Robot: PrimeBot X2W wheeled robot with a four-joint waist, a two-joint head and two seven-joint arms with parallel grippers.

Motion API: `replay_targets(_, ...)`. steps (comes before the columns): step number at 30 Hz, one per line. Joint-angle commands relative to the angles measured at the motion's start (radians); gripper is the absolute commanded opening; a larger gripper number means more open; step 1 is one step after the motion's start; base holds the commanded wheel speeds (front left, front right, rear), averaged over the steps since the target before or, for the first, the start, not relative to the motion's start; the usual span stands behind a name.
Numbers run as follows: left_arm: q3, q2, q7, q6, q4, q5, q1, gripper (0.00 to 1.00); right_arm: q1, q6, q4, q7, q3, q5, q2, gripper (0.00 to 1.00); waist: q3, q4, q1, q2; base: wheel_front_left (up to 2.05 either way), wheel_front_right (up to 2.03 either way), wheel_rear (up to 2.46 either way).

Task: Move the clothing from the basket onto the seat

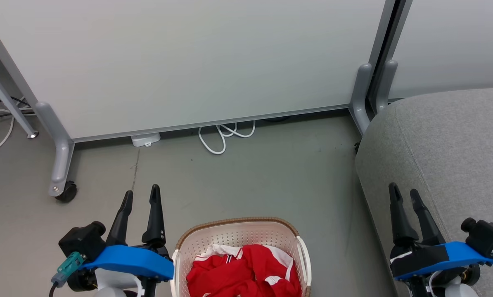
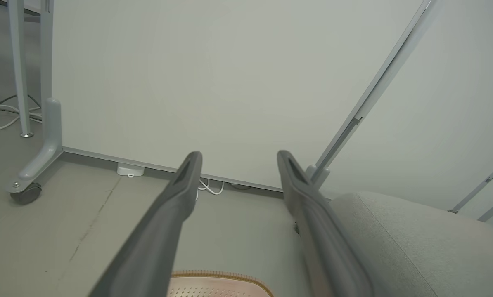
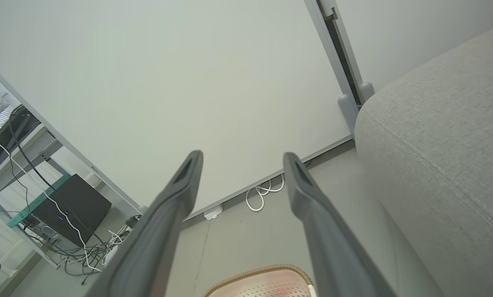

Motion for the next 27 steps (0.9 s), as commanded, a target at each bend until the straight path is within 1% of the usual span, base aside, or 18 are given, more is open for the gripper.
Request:
replay_targets(1,-0.004,0.008,-0.01,0.002,-0.004,0.028,-0.027,1.0,0.004,0.002,-0.009,-0.01,0.003,-0.025,-0.008,1.0,0.0,0.0,0.0,0.0,0.0,0.0,0.0)
replay_targets(11,-0.023,0.008,-0.035,0.006,0.01,0.138,-0.026,1.0,0.006,0.002,0.004,-0.034,0.011,-0.126,-0.009,1.0,0.0,0.002,0.0,0.0,0.0,0.0,0.0)
replay_targets(27,-0.054,0.008,-0.07,0.011,0.027,0.28,-0.035,1.0,0.004,0.002,0.02,-0.07,0.021,-0.266,-0.01,1.0,0.0,0.006,0.0,0.0,0.0,0.0,0.0)
